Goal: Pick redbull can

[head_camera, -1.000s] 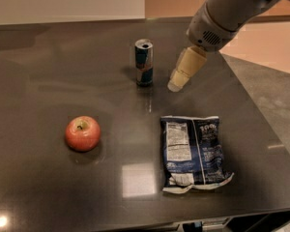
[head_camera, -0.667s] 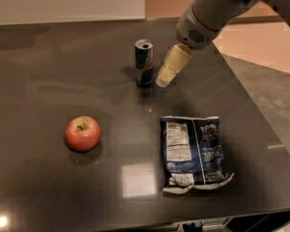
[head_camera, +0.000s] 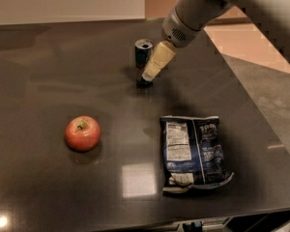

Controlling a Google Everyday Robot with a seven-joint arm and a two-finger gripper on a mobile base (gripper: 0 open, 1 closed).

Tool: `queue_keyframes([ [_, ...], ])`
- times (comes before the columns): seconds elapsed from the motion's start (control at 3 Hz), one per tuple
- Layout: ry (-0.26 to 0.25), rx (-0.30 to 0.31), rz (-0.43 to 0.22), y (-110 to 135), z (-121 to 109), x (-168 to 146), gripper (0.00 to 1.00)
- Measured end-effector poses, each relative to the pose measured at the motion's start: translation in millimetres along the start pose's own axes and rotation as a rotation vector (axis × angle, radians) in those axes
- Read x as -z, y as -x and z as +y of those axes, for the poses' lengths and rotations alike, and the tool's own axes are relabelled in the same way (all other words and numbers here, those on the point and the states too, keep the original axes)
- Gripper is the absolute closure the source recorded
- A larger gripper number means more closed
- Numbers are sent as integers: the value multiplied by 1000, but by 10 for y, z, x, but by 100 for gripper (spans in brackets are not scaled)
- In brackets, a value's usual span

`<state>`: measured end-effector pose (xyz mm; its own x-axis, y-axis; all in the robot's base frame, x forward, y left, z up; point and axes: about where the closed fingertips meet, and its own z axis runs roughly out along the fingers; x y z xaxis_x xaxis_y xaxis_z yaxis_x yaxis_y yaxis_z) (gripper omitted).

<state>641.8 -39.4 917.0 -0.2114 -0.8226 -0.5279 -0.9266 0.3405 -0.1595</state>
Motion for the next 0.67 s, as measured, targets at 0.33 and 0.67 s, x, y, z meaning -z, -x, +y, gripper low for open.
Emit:
queue_keyframes([
  [0.33, 27, -7, -27, 103, -91, -124, 0],
  [0.67, 56, -19, -55, 185, -159, -181, 18],
])
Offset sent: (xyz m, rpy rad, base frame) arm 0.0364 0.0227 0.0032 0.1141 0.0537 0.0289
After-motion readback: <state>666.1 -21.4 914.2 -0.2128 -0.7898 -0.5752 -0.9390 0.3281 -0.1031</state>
